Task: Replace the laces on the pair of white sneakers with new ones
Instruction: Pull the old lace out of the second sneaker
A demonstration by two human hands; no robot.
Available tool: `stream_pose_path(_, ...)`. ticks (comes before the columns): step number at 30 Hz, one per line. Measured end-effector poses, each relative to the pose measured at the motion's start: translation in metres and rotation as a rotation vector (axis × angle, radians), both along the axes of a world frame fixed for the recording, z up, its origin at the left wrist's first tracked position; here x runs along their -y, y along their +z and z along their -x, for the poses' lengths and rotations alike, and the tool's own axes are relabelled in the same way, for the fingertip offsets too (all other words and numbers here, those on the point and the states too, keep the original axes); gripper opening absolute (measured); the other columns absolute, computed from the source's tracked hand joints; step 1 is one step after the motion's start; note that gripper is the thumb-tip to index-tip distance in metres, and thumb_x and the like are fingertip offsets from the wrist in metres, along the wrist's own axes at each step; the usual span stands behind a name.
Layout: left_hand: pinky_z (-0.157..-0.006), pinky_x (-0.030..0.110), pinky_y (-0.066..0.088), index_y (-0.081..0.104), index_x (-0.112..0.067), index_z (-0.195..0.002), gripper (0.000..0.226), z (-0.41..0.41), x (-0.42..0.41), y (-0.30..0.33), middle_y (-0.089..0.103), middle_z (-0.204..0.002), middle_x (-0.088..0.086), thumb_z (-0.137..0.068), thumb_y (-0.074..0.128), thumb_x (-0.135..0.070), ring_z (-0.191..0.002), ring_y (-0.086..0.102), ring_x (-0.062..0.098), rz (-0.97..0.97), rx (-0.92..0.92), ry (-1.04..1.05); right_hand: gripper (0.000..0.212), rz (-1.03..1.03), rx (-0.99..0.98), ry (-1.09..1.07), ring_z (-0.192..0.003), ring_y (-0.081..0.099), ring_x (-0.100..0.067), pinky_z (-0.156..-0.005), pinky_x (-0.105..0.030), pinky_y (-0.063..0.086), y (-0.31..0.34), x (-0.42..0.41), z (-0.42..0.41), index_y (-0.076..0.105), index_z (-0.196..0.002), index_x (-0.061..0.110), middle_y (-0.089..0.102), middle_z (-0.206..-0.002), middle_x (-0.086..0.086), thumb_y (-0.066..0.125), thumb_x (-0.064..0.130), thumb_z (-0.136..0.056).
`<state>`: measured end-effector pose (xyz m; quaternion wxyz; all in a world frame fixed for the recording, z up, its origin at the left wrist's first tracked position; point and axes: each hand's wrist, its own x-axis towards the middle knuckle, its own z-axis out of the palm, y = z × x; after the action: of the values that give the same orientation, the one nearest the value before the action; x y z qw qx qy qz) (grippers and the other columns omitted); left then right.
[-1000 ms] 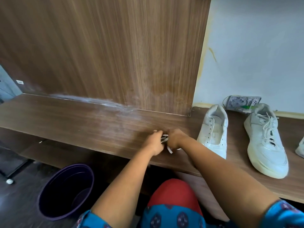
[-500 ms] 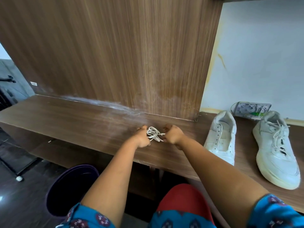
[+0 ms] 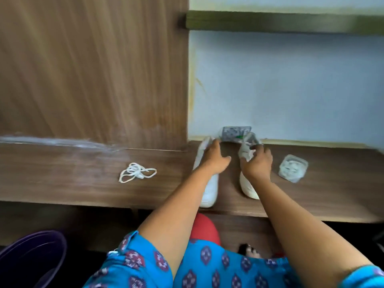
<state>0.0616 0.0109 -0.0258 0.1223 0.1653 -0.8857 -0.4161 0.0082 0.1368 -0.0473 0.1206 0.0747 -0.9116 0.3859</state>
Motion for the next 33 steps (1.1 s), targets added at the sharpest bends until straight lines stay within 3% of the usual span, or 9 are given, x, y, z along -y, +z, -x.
stream_pose_path(3, -0.102, 0.038, 0.042, 0.034, -0.007, -0.139, 0.062, 0.020, -0.047, -0.001, 0.045, -0.140, 0.016, -0.088, 0.065, -0.024, -0.128, 0.046, 0.032, 0.068, 0.099, -0.107, 0.102, -0.199, 0.240, -0.070, -0.126, 0.037, -0.039, -0.105, -0.045, 0.032, -0.011, -0.041, 0.002, 0.032, -0.138, 0.001, 0.039, -0.134, -0.022, 0.077, 0.058, -0.066)
stream_pose_path(5, -0.091, 0.034, 0.046, 0.043, -0.006, -0.131, 0.049, 0.032, -0.068, 0.000, 0.052, -0.132, 0.016, -0.089, 0.061, -0.022, -0.121, 0.052, 0.033, 0.090, 0.127, -0.105, 0.119, -0.249, 0.348, -0.013, -0.136, 0.028, -0.037, -0.111, -0.043, 0.027, -0.015, -0.052, 0.000, 0.014, -0.148, 0.003, 0.028, -0.145, -0.023, 0.075, 0.063, -0.066)
stream_pose_path(7, -0.085, 0.032, 0.046, 0.048, -0.006, -0.127, 0.045, 0.044, -0.080, -0.001, 0.056, -0.127, 0.015, -0.089, 0.061, -0.027, -0.115, 0.056, 0.032, 0.064, 0.139, -0.066, 0.120, -0.268, 0.410, 0.038, -0.140, 0.027, -0.034, -0.112, -0.041, 0.027, -0.016, -0.055, 0.001, 0.005, -0.150, 0.002, 0.024, -0.151, -0.021, 0.072, 0.062, -0.071)
stream_pose_path(11, -0.091, 0.036, 0.047, 0.048, -0.009, -0.127, 0.050, 0.056, -0.090, -0.008, 0.053, -0.126, 0.014, -0.087, 0.062, -0.036, -0.116, 0.054, 0.033, 0.094, 0.105, 0.031, 0.104, -0.361, 0.402, 0.081, -0.133, 0.036, -0.030, -0.108, -0.038, 0.033, -0.019, -0.064, 0.004, 0.026, -0.143, 0.003, 0.038, -0.144, -0.015, 0.069, 0.064, -0.071)
stream_pose_path(15, -0.089, 0.034, 0.044, 0.047, -0.018, -0.130, 0.049, 0.058, -0.085, -0.024, 0.046, -0.124, 0.010, -0.088, 0.066, -0.034, -0.110, 0.055, 0.029, 0.099, 0.002, 0.062, 0.102, -0.464, 0.484, 0.135, -0.129, 0.038, -0.029, -0.105, -0.036, 0.036, -0.017, -0.067, -0.007, 0.025, -0.142, 0.002, 0.039, -0.137, -0.014, 0.068, 0.064, -0.073)
stream_pose_path(21, -0.086, 0.040, 0.050, 0.063, -0.015, -0.106, 0.030, 0.064, -0.071, -0.035, 0.049, -0.114, 0.010, -0.091, 0.059, -0.041, -0.098, 0.059, 0.034, 0.228, 0.066, 0.073, 0.109, -0.463, 0.447, 0.143, -0.125, 0.037, -0.030, -0.102, -0.037, 0.034, -0.017, -0.054, -0.018, 0.024, -0.138, 0.005, 0.037, -0.132, -0.014, 0.068, 0.072, -0.065)
stream_pose_path(25, -0.070, 0.033, 0.047, 0.052, -0.018, -0.065, 0.032, 0.066, -0.060, -0.036, 0.062, -0.079, 0.008, -0.092, 0.056, -0.034, -0.077, 0.060, 0.029, -0.041, 0.020, 0.001, 0.118, -0.317, 0.401, 0.129, -0.125, 0.035, -0.035, -0.099, -0.042, 0.039, -0.031, -0.039, -0.021, 0.000, -0.150, 0.013, 0.026, -0.138, -0.011, 0.069, 0.063, -0.070)
stream_pose_path(29, -0.066, 0.030, 0.043, 0.053, -0.018, -0.069, 0.026, 0.055, -0.049, -0.031, 0.054, -0.073, 0.003, -0.094, 0.059, -0.017, -0.068, 0.049, 0.015, -0.593, 0.055, -0.106, 0.110, -0.358, 0.399, 0.125, -0.124, 0.035, -0.035, -0.094, -0.040, 0.042, -0.031, -0.036, -0.019, 0.001, -0.152, 0.016, 0.025, -0.139, -0.010, 0.066, 0.060, -0.076)
stream_pose_path(33, -0.078, 0.031, 0.048, 0.056, -0.017, -0.074, 0.021, 0.037, -0.044, -0.016, 0.059, -0.085, 0.002, -0.093, 0.058, -0.009, -0.083, 0.054, 0.015, -0.830, 0.078, -0.163, 0.104, -0.355, 0.429, 0.135, -0.125, 0.035, -0.037, -0.093, -0.040, 0.043, -0.031, -0.039, -0.014, 0.008, -0.152, 0.021, 0.025, -0.141, -0.008, 0.067, 0.059, -0.076)
